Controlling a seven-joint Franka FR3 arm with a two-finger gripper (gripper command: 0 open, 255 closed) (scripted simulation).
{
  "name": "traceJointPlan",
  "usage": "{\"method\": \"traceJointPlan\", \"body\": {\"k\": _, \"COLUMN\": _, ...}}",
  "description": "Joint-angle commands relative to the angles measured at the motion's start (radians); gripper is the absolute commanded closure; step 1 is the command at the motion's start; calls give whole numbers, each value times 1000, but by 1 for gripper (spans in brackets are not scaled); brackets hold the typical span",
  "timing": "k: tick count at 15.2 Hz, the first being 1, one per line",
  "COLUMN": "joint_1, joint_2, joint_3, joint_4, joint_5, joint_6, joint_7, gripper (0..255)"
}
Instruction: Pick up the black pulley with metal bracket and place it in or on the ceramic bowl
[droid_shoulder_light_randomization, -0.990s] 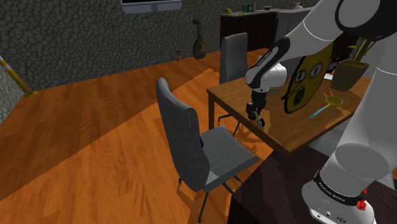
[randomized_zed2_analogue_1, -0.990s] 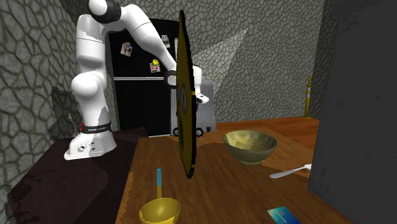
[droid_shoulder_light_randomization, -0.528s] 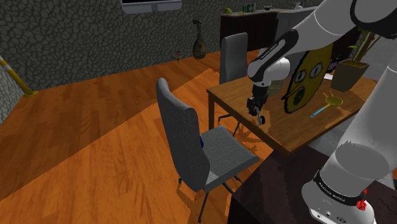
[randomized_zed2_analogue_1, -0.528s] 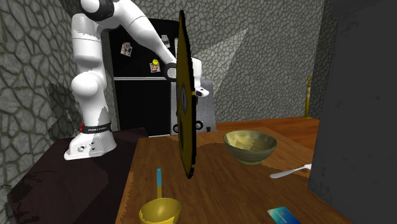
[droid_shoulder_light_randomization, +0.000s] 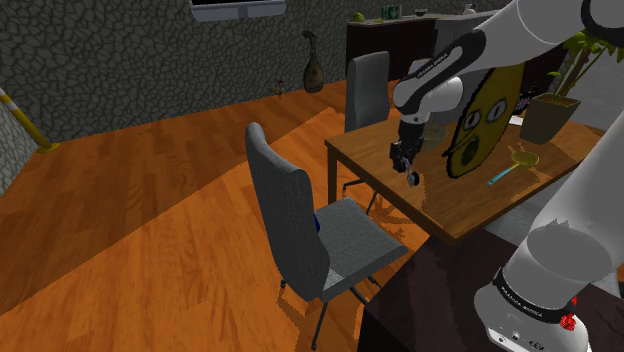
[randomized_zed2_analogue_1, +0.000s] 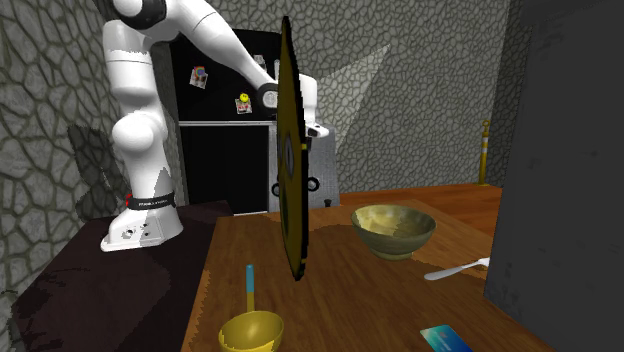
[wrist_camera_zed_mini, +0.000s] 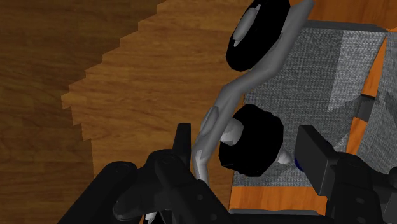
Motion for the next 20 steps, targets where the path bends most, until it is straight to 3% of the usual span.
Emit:
{"method": "traceJointPlan", "body": {"k": 1, "joint_1": 0, "joint_2": -22, "joint_3": 1, "joint_4": 7, "joint_5": -11, "joint_6": -28, "joint_7": 10, "gripper": 255}}
{"method": "traceJointPlan", "body": {"k": 16, "joint_1": -5, "joint_2": -138, "joint_3": 10, "joint_4": 105, "joint_5": -58, "joint_6": -235, "joint_7": 59, "gripper": 255}}
{"method": "traceJointPlan", "body": {"k": 20, "joint_1": -28, "joint_2": -60, "joint_3": -30, "joint_4": 194, "joint_5": -44, "joint_6": -254, "joint_7": -14, "gripper": 255}}
